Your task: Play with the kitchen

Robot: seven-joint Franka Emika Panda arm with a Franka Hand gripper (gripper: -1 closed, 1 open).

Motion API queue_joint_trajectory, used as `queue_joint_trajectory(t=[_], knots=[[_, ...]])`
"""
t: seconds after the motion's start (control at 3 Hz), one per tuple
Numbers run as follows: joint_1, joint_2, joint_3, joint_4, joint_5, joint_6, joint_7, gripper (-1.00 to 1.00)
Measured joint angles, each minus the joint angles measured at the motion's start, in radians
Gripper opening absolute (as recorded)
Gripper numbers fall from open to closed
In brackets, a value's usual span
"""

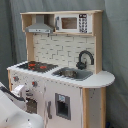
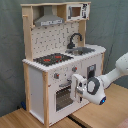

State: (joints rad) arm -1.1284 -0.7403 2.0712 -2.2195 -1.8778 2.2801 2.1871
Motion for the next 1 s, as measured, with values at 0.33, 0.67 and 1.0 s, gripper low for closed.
queue_joint_trajectory(t=[0.33, 0.67, 1.0], knots=[[0.006, 0.011, -0.013, 0.001, 0.002, -0.011, -0.024, -1.00], [0.023, 0.016, -0.010, 0.001, 0.072, -0.017, -0.103, -1.00], [0.049, 0.017, -0.010, 0.001, 0.158, -0.030, -0.166, -1.00]])
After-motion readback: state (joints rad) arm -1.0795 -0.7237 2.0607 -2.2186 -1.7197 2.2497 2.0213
